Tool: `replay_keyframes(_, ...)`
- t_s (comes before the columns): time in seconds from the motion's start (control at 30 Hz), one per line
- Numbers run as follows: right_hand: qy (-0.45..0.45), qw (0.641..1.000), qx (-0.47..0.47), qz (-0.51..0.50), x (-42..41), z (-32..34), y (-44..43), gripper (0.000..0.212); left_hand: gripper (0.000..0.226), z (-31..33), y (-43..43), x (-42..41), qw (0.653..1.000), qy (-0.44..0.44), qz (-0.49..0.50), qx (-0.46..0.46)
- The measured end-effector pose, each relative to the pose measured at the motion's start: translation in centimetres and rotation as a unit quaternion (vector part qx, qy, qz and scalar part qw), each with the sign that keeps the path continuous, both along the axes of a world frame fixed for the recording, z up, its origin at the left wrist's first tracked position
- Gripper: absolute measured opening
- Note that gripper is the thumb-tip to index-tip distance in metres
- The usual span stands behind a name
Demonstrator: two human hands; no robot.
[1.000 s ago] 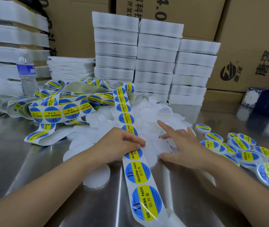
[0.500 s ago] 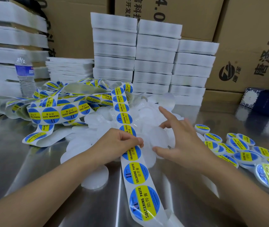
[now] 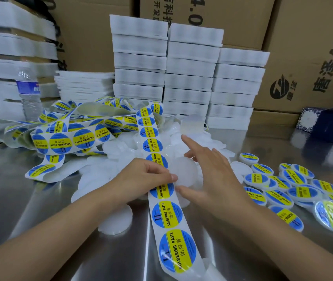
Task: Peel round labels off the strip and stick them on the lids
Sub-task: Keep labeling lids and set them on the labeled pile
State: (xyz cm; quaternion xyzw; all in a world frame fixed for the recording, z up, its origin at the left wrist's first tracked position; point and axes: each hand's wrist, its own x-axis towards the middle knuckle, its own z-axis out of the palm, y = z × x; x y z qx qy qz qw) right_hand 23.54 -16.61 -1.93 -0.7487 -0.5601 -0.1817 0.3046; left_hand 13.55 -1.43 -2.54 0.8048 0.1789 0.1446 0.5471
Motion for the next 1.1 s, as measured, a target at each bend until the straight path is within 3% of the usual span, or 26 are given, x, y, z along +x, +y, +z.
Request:
replay_keyframes(0.1,0.011,1.000,-0.011,0.016,0.1,0.1,-0.2,0.088,0.016,-0.1,0.2,0.1,1.000,0.002,0.006,-0.006)
replay_keyframes(0.17,0.099,0.994,0.003,0.040,-0.1,0.5,-0.6,0.082,0.015,-0.1,0.3,0.2,1.000,-0.007,0.011,-0.016)
replay_keyframes(0.23,0.231,0.969,0.050,0.071,-0.4,1.1,-0.7,0.059,0.014,-0.2,0.5,0.3,1.000,-0.010,0.009,-0.021)
replay_keyframes(0.3,0.369,0.917,0.107,0.109,-0.4,1.8,-0.6,0.032,0.013,-0.3,0.7,0.3,0.999,-0.008,0.006,-0.033)
replay_keyframes(0.37,0.512,0.834,0.137,0.153,0.0,2.4,-0.7,0.019,0.012,-0.3,0.8,0.3,0.999,-0.008,0.007,-0.042)
replay_keyframes(0.43,0.599,0.771,0.141,0.165,0.5,2.7,-0.8,0.017,0.011,-0.3,0.7,0.3,0.999,-0.010,0.004,-0.041)
replay_keyframes(0.57,0.683,0.709,0.119,0.129,1.1,2.7,-0.9,0.025,0.013,-0.3,0.7,0.3,0.999,-0.012,-0.002,-0.049)
replay_keyframes(0.67,0.705,0.693,0.103,0.112,1.3,2.5,-0.8,0.026,0.015,-0.4,0.8,0.3,0.998,-0.018,-0.005,-0.060)
replay_keyframes(1.1,0.704,0.701,0.085,0.078,1.2,2.2,-0.6,0.027,0.012,-0.2,0.6,0.1,0.996,-0.045,-0.015,-0.080)
